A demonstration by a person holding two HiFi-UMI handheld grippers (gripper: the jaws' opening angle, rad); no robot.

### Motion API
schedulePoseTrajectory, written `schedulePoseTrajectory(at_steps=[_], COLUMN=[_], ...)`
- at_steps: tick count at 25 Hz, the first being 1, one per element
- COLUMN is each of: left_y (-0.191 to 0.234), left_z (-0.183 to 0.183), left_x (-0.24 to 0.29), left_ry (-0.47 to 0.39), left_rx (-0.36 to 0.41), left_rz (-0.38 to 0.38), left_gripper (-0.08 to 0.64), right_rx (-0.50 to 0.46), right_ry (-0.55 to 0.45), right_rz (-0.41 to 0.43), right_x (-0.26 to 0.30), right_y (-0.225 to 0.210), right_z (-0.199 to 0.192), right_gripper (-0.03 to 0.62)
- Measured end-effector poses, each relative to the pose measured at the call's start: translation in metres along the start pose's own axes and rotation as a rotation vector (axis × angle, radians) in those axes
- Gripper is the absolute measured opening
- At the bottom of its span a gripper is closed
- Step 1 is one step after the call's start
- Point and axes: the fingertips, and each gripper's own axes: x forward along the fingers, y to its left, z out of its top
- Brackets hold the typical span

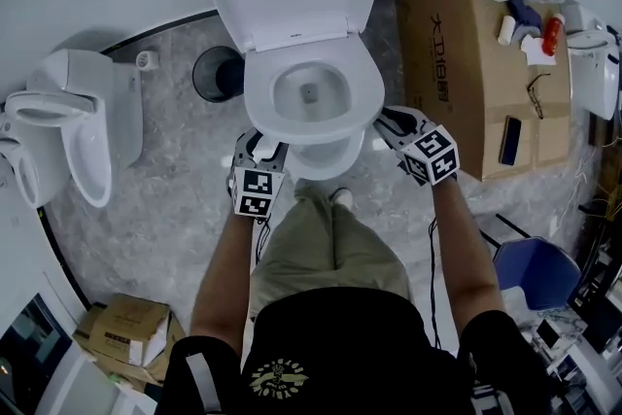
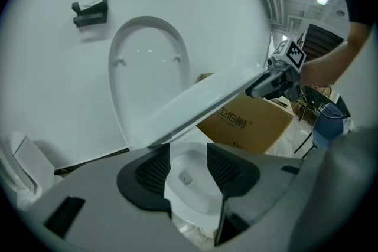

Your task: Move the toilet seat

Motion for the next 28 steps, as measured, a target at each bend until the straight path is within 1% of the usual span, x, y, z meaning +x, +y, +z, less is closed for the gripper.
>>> schedulePoseTrajectory(at_steps=[2,4,6,7,10,12,20,23,28], left_y=[0.006,0.012,0.018,0.021,0.028,0.032,0.046,0.053,0.069], left_z=[0.016,0.029,0.040,0.045,0.060,0.066,0.088,0.099,0.121], left_x=[-0.001,-0.002,-0.001,0.000,0.002,0.002,0.008,0.014,0.017], left_ry=[-0.026,-0.046,-0.057,-0.060,-0.072,-0.075,-0.094,-0.110,-0.131], left_rx=[-0.014,-0.030,-0.013,-0.004,0.017,0.034,0.027,0.028,0.009], left_rz=[-0.016,-0.027,-0.027,-0.030,-0.040,-0.038,-0.009,0.004,0.041], left_gripper=[0.213,0.210,0.210,0.210,0.210,0.210,0.212,0.212,0.212], right_rx=[0.008,-0.010,-0.031,-0.017,0.062,0.080,0.044,0.020,-0.015], right_ry=[-0.003,0.011,0.018,0.006,-0.066,-0.088,-0.095,-0.092,-0.084], right_rz=[-0.002,0.006,-0.007,-0.014,-0.037,-0.052,-0.052,-0.040,-0.006], right_x=[0.002,0.011,0.021,0.023,0.022,0.021,0.010,0.011,0.020], right_y=[-0.001,0.004,0.006,0.004,-0.004,-0.008,-0.023,-0.032,-0.046], right_z=[0.014,0.026,0.039,0.046,0.067,0.076,0.101,0.113,0.133], right_gripper=[0.126,0.126,0.126,0.126,0.126,0.126,0.124,0.121,0.110])
